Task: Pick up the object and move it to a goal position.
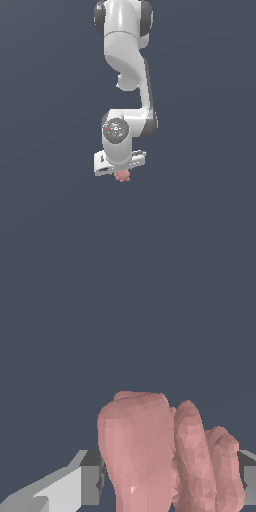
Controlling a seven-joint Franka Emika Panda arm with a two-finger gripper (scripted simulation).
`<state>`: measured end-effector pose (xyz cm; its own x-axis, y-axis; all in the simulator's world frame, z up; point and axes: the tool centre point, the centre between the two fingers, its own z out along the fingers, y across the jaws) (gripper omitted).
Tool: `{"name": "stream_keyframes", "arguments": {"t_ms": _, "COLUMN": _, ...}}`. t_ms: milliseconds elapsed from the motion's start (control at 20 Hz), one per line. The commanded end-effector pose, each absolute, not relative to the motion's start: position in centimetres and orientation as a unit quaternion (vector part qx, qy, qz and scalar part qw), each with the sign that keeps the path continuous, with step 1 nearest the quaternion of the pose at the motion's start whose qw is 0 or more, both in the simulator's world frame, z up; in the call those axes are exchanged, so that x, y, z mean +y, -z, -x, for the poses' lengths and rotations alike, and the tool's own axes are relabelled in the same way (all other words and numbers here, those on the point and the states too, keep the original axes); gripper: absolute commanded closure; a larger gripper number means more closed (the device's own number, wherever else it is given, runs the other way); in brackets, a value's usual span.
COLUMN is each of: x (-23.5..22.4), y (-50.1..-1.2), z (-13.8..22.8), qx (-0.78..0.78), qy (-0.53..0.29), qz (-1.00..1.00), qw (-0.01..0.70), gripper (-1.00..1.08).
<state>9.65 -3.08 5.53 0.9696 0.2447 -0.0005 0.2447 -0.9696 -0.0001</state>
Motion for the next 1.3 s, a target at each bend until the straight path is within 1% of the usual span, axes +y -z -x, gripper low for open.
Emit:
{"name": "stream_keyframes", "arguments": {"t_ms": 0, "x": -3.1, "y": -5.6, "z": -9.7, "qx": -0.123, "qy": 0.0, "qz": 0.992, "qw": 0.0, "gripper": 1.08}}
{"name": "stream_keyframes", "arguments": {"t_ms": 250, "x": -2.8, "y": -6.8, "z": -9.6, "qx": -0.123, "qy": 0.0, "qz": 0.992, "qw": 0.0, "gripper": 1.08}}
{"name": "stream_keyframes", "arguments": {"t_ms": 500, "x": -2.1, "y": -9.7, "z": -9.6, "qx": -0.123, "qy": 0.0, "qz": 0.992, "qw": 0.0, "gripper": 1.08}}
{"name": "stream_keyframes", "arguments": {"t_ms": 700, "x": -1.2, "y": -13.3, "z": -9.5, "qx": -0.123, "qy": 0.0, "qz": 0.992, "qw": 0.0, "gripper": 1.08}}
{"name": "stream_keyframes", "arguments": {"t_ms": 1250, "x": 1.8, "y": -25.4, "z": -9.4, "qx": -0.123, "qy": 0.0, "qz": 0.992, "qw": 0.0, "gripper": 1.08}}
